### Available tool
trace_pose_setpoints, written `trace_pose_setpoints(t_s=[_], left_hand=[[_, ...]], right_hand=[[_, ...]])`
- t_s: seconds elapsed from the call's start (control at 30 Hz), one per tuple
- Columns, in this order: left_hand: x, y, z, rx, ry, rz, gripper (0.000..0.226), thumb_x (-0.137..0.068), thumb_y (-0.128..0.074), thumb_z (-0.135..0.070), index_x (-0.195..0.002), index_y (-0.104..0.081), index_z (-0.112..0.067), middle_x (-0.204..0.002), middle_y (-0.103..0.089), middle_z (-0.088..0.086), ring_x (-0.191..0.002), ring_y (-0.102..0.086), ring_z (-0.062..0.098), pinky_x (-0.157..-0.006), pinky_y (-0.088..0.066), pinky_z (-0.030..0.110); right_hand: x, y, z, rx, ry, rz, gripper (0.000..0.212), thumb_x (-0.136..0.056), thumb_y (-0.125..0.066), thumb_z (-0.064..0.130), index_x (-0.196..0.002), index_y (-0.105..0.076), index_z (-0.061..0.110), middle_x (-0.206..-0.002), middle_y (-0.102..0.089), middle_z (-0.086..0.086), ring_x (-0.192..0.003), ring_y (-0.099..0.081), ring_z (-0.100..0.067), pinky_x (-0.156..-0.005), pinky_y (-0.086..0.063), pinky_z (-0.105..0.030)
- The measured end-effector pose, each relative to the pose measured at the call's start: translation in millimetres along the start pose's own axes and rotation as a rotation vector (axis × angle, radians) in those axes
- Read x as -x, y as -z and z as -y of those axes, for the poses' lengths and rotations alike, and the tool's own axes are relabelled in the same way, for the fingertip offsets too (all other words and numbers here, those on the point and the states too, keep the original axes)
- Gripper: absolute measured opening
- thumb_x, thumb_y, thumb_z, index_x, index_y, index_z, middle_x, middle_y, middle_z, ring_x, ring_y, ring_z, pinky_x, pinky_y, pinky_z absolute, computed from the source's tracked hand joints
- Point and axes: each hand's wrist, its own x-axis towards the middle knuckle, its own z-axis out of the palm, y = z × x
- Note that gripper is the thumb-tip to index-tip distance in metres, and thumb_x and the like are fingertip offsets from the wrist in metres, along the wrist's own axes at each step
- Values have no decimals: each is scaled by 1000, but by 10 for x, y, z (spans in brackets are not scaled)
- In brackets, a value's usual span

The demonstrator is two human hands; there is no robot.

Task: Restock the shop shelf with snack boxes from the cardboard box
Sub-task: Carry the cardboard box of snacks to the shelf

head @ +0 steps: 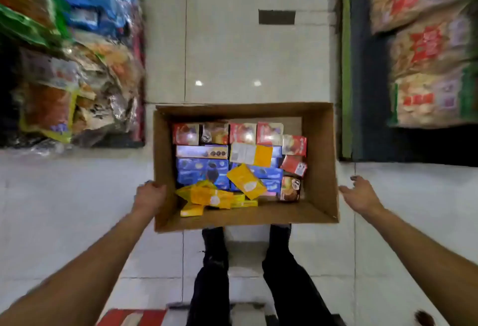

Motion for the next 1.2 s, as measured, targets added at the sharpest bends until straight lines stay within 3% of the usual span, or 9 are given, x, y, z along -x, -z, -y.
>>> trace_pose_setpoints(t_s=[0.1,0.2,0.33,0.43,0.53,0.7,0.93,1.07,1.2], left_hand=[[-613,-147,-103,7,58,-100,51,-95,-56,-27,-134,-49,4,-134,-50,31,-122,-51,46,-103,-44,48],[-1060,-313,-118,-36,15,-74,49,-99,-49,-32,-133,-50,3,-134,-53,30,-121,-53,45,-102,-45,48],[-1328,-478,69,-178,-96,-136,59,-103,-39,-46,-120,-61,6,-121,-61,34,-111,-59,48,-97,-48,50],[-1394,-456,157,-279,-121,-136,71,-100,-36,-56,-105,-64,8,-107,-65,32,-99,-62,47,-88,-52,49],[-1271,-353,108,-388,-212,-107,64,-101,-39,-51,-93,-65,7,-97,-67,31,-92,-63,46,-76,-49,43],[-752,19,60,-376,-235,-115,51,-101,-43,-46,-76,-57,-4,-92,-68,28,-77,-58,37,-67,-43,36],[754,1212,53,-328,-273,-76,51,-100,-47,-48,-69,-60,-10,-79,-68,15,-77,-62,34,-67,-49,36],[1684,1936,172,-253,-291,-59,53,-98,-52,-44,-67,-65,-4,-68,-66,13,-69,-63,30,-66,-51,37],[2464,2549,375,-187,-336,-99,53,-98,-55,-39,-70,-68,4,-74,-69,20,-72,-65,32,-69,-50,40]], right_hand=[[-643,-164,110,-56,-33,-79,69,-92,-66,33,-142,-39,-6,-144,-45,-27,-130,-45,-43,-105,-39,-45],[-1161,-401,138,133,-37,-28,47,-98,-56,29,-130,-53,-4,-134,-54,-28,-119,-53,-43,-87,-43,-36],[-1470,-643,24,281,68,-64,54,-101,-47,44,-119,-62,-5,-118,-61,-33,-113,-57,-47,-92,-44,-44],[-1511,-683,0,387,94,-90,71,-101,-32,56,-95,-63,-7,-94,-61,-30,-97,-61,-46,-78,-43,-43],[-1365,-591,28,458,130,-87,68,-99,-27,60,-80,-57,2,-74,-53,-18,-78,-56,-36,-70,-43,-41],[-747,-119,11,454,186,-113,65,-99,-27,59,-65,-51,10,-66,-55,-11,-69,-55,-30,-62,-39,-35],[889,1162,137,420,180,-160,57,-99,-34,57,-66,-53,14,-84,-64,-18,-74,-54,-32,-65,-39,-36],[1942,1892,91,373,156,-170,62,-100,-32,57,-83,-65,7,-90,-67,-17,-90,-64,-36,-72,-46,-38],[2892,2407,16,284,180,-250,55,-99,-36,57,-68,-57,18,-79,-65,-10,-85,-63,-34,-65,-40,-36]])
